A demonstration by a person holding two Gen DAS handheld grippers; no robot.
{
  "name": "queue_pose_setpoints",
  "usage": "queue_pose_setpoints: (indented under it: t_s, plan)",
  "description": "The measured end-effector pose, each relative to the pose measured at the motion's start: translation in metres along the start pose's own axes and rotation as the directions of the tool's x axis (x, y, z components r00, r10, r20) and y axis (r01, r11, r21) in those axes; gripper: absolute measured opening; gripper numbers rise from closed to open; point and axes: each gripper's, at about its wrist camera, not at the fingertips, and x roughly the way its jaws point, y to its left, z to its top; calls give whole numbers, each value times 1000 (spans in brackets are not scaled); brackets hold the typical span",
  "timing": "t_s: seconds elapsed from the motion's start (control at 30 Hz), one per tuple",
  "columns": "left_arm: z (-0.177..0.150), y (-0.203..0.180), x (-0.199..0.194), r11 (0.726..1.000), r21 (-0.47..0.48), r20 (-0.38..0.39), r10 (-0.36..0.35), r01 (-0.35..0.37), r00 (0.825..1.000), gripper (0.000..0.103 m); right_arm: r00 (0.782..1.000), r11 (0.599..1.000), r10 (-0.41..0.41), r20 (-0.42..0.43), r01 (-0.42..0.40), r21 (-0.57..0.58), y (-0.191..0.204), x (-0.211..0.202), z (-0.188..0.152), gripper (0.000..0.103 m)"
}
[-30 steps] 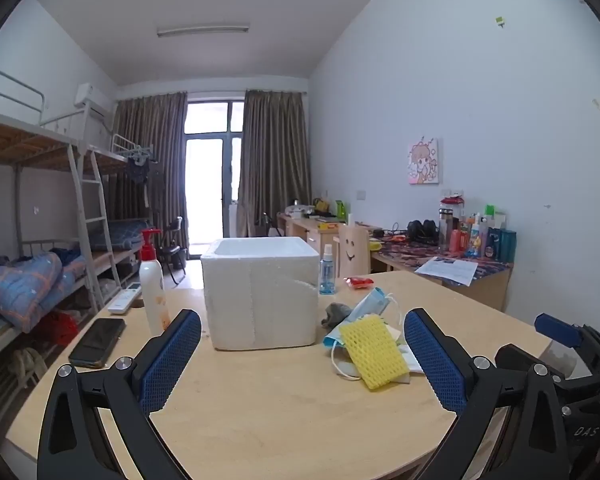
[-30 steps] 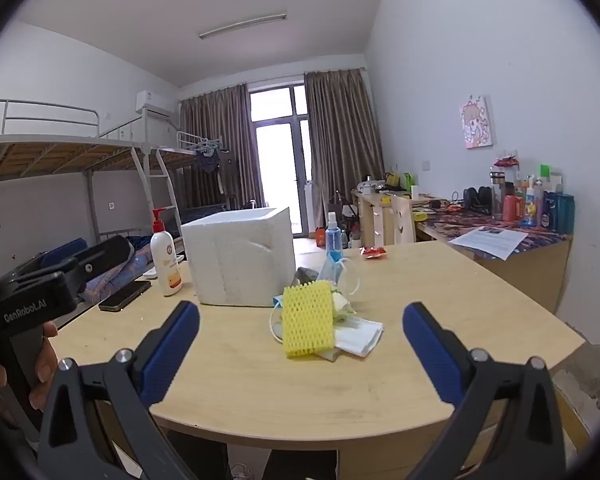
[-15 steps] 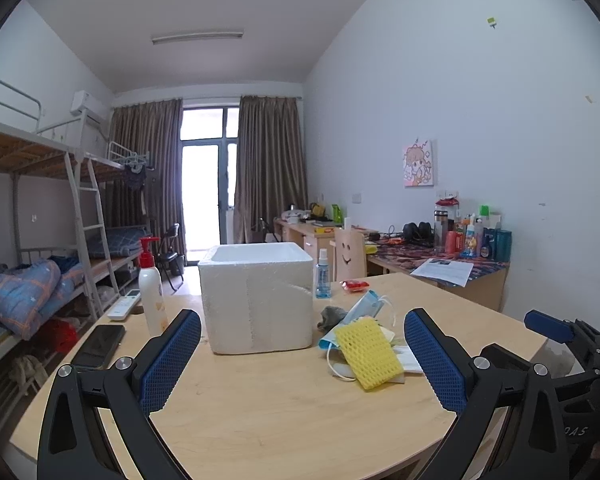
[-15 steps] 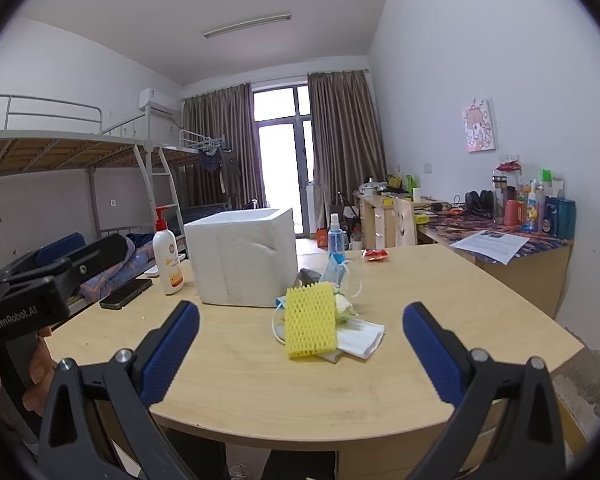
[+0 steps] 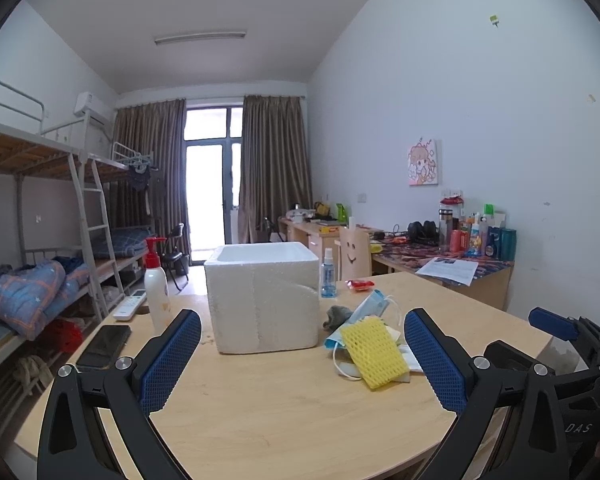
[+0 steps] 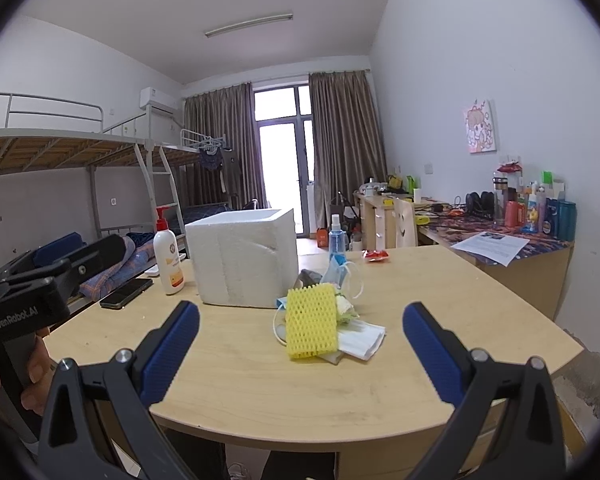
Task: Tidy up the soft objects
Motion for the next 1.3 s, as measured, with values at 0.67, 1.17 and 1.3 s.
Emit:
queue_pose_setpoints:
  t_s: [0.67, 1.17, 1.3]
  plan:
    - [1, 2, -1, 1000, 1, -12, -2, 2, 1000, 102, 1000, 1000, 23, -4, -23, -3, 2, -3, 0, 103]
    - [0, 10, 17, 1000, -16, -55, -17, 16, 998, 102, 1000, 1000, 25, -1, -25, 4, 0, 4, 2, 103]
    - [-5, 15, 25, 999, -37, -88, -22, 19, 996, 102, 1000, 1000, 23, -10, -23, 4, 0, 9, 2, 103]
